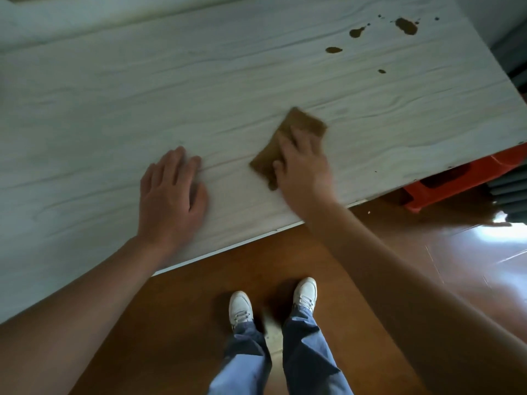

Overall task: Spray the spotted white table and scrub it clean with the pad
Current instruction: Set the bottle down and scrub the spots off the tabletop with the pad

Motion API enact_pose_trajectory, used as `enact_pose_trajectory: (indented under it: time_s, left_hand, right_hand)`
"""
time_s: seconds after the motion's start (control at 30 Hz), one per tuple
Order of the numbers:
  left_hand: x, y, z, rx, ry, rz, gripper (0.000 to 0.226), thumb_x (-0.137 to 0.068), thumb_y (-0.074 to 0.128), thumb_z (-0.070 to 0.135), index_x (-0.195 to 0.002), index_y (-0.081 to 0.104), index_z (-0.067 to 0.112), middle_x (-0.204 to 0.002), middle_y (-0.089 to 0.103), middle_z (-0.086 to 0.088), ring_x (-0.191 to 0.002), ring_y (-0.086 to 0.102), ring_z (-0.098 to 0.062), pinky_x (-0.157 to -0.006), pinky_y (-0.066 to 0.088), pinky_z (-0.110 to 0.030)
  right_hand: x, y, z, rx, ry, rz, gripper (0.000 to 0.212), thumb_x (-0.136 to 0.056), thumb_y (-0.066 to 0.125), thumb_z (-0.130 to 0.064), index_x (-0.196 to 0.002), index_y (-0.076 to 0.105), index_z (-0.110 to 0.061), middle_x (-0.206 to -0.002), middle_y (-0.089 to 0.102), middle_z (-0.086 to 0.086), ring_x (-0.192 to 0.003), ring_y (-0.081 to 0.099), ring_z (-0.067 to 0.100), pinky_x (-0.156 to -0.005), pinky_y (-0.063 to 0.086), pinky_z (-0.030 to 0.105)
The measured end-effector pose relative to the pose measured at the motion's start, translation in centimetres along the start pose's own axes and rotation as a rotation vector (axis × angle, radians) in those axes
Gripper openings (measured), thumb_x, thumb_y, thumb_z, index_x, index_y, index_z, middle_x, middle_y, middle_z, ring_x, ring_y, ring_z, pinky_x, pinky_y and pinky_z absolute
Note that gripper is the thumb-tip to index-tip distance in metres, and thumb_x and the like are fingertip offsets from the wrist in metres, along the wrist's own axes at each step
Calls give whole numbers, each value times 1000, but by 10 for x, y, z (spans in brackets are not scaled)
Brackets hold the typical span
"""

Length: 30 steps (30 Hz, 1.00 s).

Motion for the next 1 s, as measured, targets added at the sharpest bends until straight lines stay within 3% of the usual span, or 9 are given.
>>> enact_pose_trajectory:
  time_s: [0.1, 0.23, 0.33, 0.43, 0.53, 0.6, 0.73, 0.83, 1.0]
  left_hand:
    - [4, 2, -3, 5, 21, 4, 56, -101, 37, 36, -150, 47, 11, -163, 36, -17, -152, 30, -35, -125, 18, -52]
    - [6, 1, -1, 45, 32, 52, 56, -98, 37, 33, -145, 53, 7, -159, 42, -20, -149, 36, -38, -124, 22, -54]
    - [6, -1, -3, 49, 29, 79, 53, -97, 40, 31, -142, 56, 7, -156, 45, -20, -148, 39, -38, -123, 25, -54]
    - [6, -1, -2, 46, 35, 81, 52, -98, 41, 31, -142, 55, 8, -156, 46, -19, -148, 38, -38, -122, 25, -54]
    - [5, -1, -3, 56, 25, 75, 52, -98, 40, 33, -142, 55, 9, -157, 46, -17, -149, 37, -36, -123, 23, -53]
    - [4, -1, -3, 65, 17, 65, 52, -98, 40, 34, -142, 55, 10, -157, 45, -17, -149, 36, -35, -124, 22, -52]
    - [3, 0, -5, 61, 17, 61, 52, -100, 38, 34, -142, 56, 10, -156, 46, -17, -148, 38, -36, -123, 24, -53]
    - [3, 0, -6, 47, 30, 58, 52, -102, 36, 33, -144, 55, 9, -156, 46, -19, -147, 39, -37, -121, 27, -54]
    - [5, 0, -7, 47, 24, 39, 53, -103, 34, 35, -146, 52, 10, -159, 42, -17, -150, 34, -35, -124, 24, -53]
  right_hand:
    - [55, 25, -53, 28, -269, -45, 57, -97, 55, -31, -151, 40, -20, -160, 33, 8, -149, 24, 31, -122, 25, 47]
    - [87, 27, -28, 97, -451, -122, 55, -97, 48, -35, -151, 41, -25, -160, 34, 1, -148, 28, 23, -122, 26, 41]
    - [68, 1, 30, 97, -305, -79, 57, -96, 49, -35, -151, 41, -27, -160, 34, -1, -145, 34, 25, -114, 38, 49]
    - [49, -30, 80, 96, -49, -11, 57, -100, 48, -36, -154, 34, -30, -161, 28, -4, -145, 30, 24, -112, 39, 51]
    - [40, -32, 75, 133, 127, 60, 55, -103, 43, -33, -156, 29, -23, -163, 24, 3, -149, 21, 26, -115, 36, 52]
    - [41, -18, 43, 117, 141, 66, 55, -104, 43, -29, -156, 29, -19, -164, 23, 7, -151, 17, 29, -120, 28, 49]
    - [65, 24, -49, 30, -129, 52, 57, -94, 57, -18, -149, 44, -14, -158, 37, 12, -148, 27, 34, -120, 23, 44]
    - [87, 53, -95, 48, -333, -17, 57, -92, 56, -22, -148, 45, -17, -158, 37, 8, -148, 27, 29, -121, 19, 41]
    - [78, 39, -62, 71, -398, -21, 57, -98, 54, -31, -152, 39, -25, -161, 33, -1, -149, 25, 20, -122, 18, 36]
Point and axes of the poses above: each hand's wrist, its own x-axis away from the middle knuckle, its own y-axis out of the palm, z = x × y, the point moved 6 cm from there along -x, towards the middle knuckle
